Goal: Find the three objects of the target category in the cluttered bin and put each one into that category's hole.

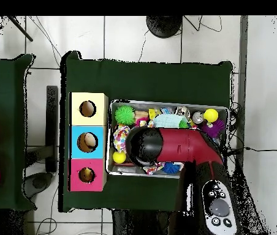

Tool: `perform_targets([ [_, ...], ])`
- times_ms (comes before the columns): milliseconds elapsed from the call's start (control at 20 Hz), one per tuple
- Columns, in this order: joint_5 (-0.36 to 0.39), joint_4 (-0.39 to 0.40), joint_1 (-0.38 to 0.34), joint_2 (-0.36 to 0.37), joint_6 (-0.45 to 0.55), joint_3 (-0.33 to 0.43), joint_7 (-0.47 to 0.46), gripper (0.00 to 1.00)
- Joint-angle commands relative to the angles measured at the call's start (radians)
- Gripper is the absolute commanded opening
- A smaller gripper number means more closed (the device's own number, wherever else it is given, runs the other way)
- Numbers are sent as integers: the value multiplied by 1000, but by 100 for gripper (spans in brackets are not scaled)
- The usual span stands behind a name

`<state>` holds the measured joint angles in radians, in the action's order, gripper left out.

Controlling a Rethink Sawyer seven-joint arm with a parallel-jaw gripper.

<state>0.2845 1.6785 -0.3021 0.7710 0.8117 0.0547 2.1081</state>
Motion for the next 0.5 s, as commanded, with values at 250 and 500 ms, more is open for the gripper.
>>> perform_targets([
  [250, -8, 183, 42, -163, -405, -35, 242, 100],
  [500, -27, 219, 65, -249, -627, -56, 257, 100],
])
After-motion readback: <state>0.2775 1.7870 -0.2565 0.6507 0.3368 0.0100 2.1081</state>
